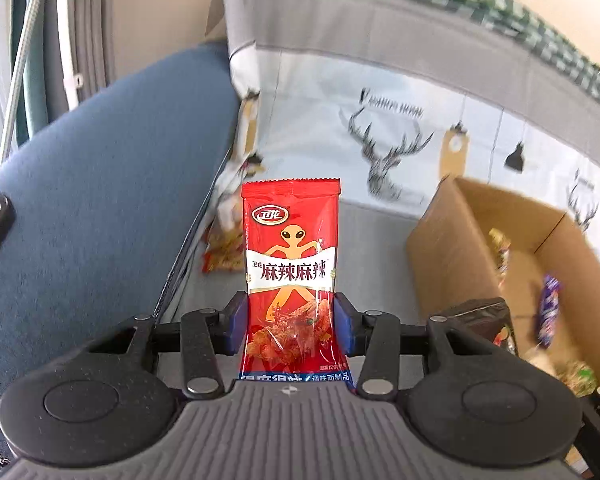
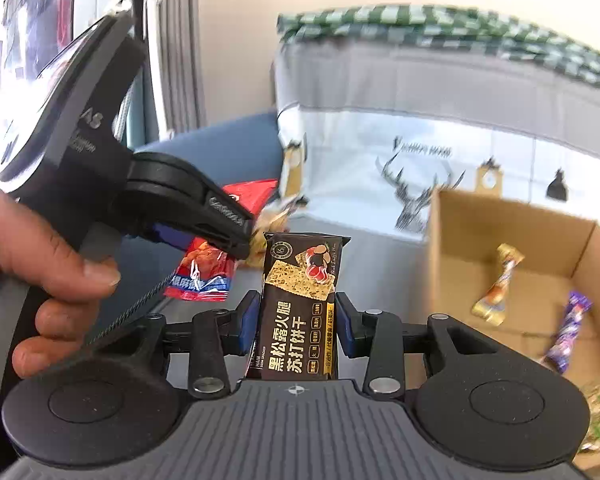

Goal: Organize snacks
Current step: 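Carry both packs over the box and open both grippers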

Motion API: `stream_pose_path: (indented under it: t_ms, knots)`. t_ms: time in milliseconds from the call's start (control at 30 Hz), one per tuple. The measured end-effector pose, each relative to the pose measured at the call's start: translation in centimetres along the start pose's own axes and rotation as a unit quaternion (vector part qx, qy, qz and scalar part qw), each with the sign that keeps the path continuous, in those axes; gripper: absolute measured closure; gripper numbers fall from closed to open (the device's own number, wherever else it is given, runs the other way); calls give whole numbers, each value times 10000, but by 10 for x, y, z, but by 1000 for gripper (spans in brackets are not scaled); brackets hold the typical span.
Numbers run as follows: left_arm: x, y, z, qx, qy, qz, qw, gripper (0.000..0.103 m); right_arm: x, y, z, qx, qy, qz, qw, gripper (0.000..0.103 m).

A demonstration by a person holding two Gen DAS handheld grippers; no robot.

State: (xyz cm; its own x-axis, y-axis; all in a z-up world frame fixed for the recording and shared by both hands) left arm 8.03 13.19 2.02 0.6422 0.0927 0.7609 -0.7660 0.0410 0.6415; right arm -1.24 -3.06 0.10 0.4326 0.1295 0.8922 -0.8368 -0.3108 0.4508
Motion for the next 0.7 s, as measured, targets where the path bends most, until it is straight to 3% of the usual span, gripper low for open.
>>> stream_pose_path:
  t_ms: [700]
  knots:
    - [8,8,68,-504,-255,416,9975,54,22,41,88,-679,-670,513,9941,62]
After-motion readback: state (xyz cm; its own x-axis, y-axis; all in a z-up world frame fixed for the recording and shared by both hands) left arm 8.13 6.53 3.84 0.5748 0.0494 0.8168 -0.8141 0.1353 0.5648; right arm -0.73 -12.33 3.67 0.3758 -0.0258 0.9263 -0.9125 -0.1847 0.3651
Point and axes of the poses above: each gripper's, at about its wrist camera, not at the fingertips, and y roughly against the way its jaws point, z to its right, x to its top, the point moved 1 cm from there along -y, roughly the way its jaws point
